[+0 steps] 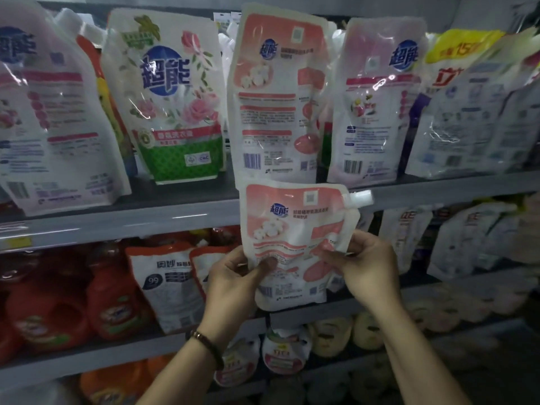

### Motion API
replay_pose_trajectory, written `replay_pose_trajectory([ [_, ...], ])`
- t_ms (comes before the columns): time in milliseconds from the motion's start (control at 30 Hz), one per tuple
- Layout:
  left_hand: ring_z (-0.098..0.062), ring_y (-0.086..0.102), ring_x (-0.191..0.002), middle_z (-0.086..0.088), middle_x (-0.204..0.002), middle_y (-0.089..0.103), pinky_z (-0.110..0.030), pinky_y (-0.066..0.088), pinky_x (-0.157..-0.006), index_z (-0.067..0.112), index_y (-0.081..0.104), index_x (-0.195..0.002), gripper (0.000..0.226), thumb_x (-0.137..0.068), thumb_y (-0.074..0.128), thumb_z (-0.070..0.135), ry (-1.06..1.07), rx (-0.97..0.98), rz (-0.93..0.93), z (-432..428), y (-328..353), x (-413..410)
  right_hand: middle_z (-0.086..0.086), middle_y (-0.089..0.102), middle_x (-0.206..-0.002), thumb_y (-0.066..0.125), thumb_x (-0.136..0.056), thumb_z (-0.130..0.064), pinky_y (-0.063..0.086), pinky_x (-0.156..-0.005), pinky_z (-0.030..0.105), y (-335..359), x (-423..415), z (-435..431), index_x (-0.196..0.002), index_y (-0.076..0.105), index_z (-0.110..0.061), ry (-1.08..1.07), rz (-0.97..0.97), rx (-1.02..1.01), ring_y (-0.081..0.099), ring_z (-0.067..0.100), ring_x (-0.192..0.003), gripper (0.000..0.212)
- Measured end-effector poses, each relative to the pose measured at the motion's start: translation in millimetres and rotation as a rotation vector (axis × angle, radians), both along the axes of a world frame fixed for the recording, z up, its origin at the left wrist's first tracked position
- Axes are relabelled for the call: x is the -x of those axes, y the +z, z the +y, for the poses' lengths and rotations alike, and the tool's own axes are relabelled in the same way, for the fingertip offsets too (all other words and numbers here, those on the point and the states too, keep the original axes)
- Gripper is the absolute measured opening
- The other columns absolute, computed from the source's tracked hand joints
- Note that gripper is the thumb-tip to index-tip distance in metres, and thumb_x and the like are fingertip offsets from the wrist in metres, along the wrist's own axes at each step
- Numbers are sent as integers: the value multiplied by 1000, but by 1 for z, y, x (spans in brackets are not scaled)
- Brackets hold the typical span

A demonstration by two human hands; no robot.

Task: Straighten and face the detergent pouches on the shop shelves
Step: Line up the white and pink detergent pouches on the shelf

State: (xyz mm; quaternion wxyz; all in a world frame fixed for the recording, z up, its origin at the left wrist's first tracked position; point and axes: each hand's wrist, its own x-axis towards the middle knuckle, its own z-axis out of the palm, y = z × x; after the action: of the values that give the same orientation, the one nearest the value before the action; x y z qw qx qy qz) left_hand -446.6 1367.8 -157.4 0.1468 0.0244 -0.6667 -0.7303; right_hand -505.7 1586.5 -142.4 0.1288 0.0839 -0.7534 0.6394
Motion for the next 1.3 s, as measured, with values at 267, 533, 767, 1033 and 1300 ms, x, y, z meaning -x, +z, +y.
replay_pose_trajectory([
  [267, -11, 74, -108, 15, -108, 81, -37, 59, -95, 29, 81, -114, 22, -91, 83, 26, 101, 90, -208, 7, -53, 36, -10, 80, -85, 77, -90, 3, 65, -64, 30, -41, 25, -2, -86, 76, -31, 26, -41, 31, 78, 11, -81, 35],
  [533, -12, 75, -99, 8, -105, 81, -42, 62, -92, 22, 80, -110, 23, -89, 86, 25, 226, 203, -256, 20, -86, 60, -3, 82, -88, 82, -89, -5, 65, -86, 52, -87, 61, 7, -87, 80, -23, -37, -203, 66, 79, 24, -89, 18],
  [767, -21, 77, -88, 11, -85, 80, -51, 64, -87, 43, 81, -84, 13, -75, 82, 52, 313, 182, -341, 28, -115, 73, -8, 82, -92, 76, -95, -5, 66, -82, 43, -115, 77, 12, -95, 79, -24, -18, -177, 77, 78, 14, -89, 20],
  [1033, -18, 70, -78, 1, -84, 74, -39, 61, -72, 23, 76, -90, 17, -104, 67, 19, 398, 352, -340, 40, -130, 79, -24, 75, -87, 76, -94, -3, 59, -76, 26, -138, 84, 11, -98, 74, -29, -22, -178, 12, 74, 9, -90, 26],
  [1300, -31, 71, -95, -8, -106, 76, -47, 60, -86, 20, 73, -119, 27, -111, 52, 33, 357, 555, -420, 33, -130, 88, 2, 75, -95, 52, -97, -50, 61, -85, 56, -142, 110, 18, -91, 68, -22, 49, -214, -160, 73, 24, -91, 32],
])
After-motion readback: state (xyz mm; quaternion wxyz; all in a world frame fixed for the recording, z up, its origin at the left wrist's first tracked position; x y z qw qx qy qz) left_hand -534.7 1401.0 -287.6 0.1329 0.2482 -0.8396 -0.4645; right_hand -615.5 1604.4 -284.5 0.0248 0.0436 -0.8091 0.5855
